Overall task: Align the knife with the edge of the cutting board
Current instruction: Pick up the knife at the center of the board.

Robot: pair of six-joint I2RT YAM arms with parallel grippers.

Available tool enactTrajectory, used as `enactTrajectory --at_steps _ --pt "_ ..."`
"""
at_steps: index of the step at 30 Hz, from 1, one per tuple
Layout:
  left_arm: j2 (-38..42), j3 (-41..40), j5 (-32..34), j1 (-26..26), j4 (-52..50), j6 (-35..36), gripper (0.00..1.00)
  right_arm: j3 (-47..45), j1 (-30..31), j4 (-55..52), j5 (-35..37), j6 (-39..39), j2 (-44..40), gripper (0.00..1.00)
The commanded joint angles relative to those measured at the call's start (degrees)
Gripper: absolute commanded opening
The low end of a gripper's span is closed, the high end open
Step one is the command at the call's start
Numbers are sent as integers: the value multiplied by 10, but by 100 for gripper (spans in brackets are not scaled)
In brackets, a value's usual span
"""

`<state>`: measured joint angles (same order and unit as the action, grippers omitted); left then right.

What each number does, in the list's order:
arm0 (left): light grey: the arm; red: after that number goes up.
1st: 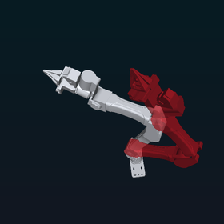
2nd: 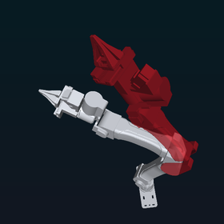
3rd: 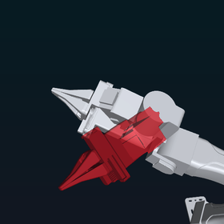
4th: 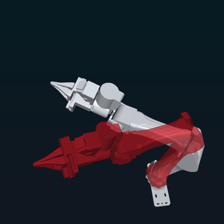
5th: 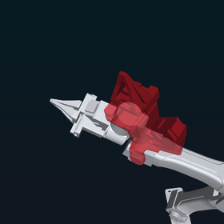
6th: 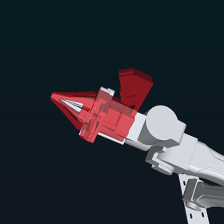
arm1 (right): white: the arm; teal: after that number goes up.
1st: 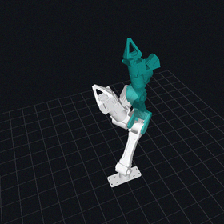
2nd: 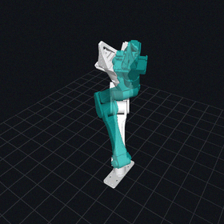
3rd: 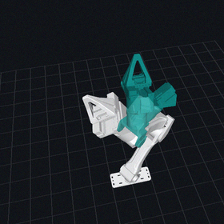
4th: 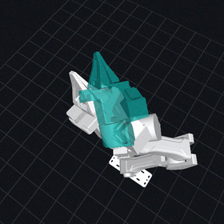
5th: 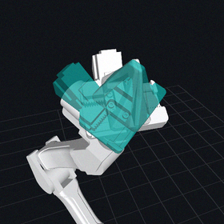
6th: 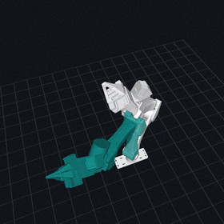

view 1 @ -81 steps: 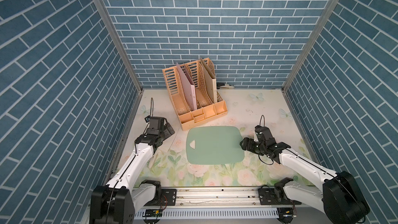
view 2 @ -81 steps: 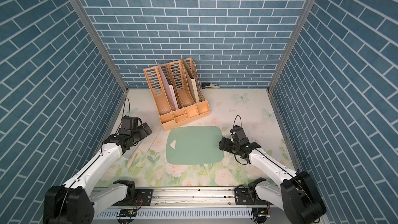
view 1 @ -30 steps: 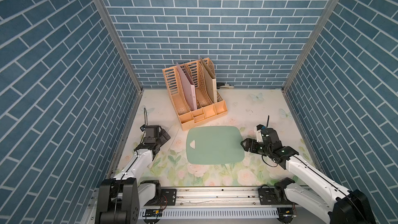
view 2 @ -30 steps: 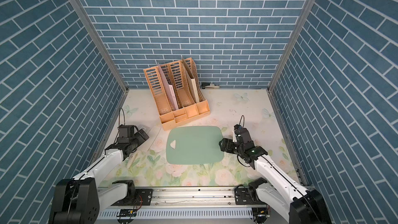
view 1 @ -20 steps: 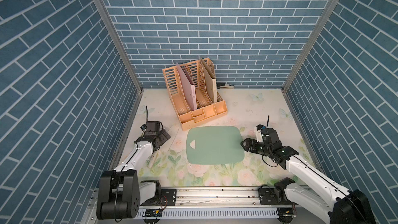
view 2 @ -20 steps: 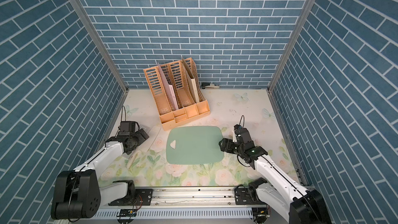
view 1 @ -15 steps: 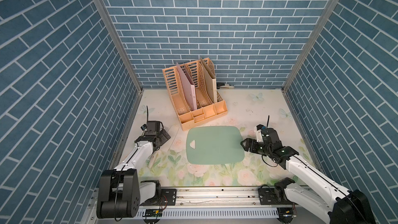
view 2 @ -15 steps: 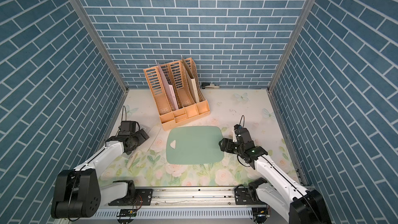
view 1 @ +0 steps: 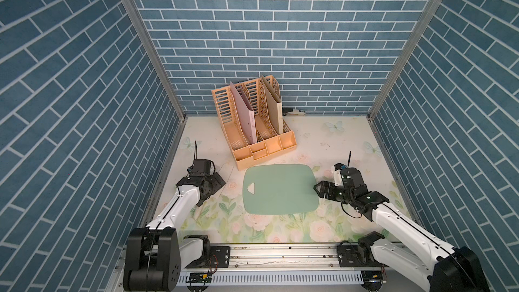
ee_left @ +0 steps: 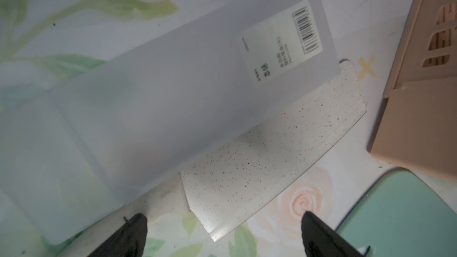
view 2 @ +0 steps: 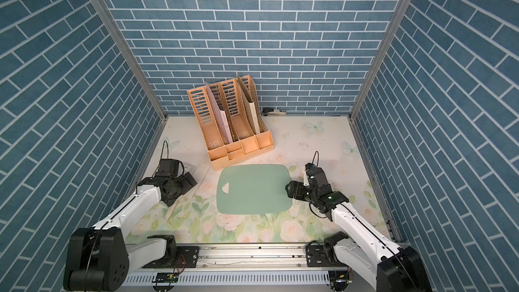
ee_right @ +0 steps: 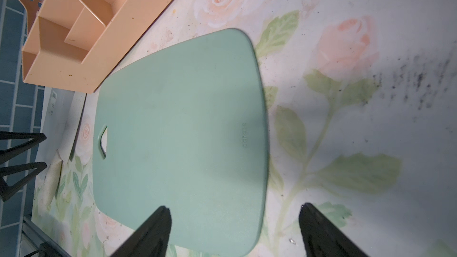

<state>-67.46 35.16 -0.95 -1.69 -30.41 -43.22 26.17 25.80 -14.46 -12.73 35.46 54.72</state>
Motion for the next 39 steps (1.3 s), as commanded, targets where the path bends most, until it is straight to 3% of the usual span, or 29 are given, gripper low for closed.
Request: enactTrajectory --at_steps 1,8,16,24,33,39 --pt "-5 11 5 -2 -26 -6 100 -7 -3 9 -6 -22 5 85" --pt "-50 36 75 0 -1 8 100 -7 -4 5 -8 -22 3 85" --pt "-128 58 70 17 58 44 100 -4 -4 -3 -5 -25 0 85" --pt "-169 111 56 58 47 80 100 -12 -4 2 -5 -24 -1 85" --pt "-74 -23 -60 57 66 42 100 -15 -5 7 -8 -22 -1 85" --pt "-17 -43 -76 27 39 5 100 -17 -5 8 -10 -22 -1 85"
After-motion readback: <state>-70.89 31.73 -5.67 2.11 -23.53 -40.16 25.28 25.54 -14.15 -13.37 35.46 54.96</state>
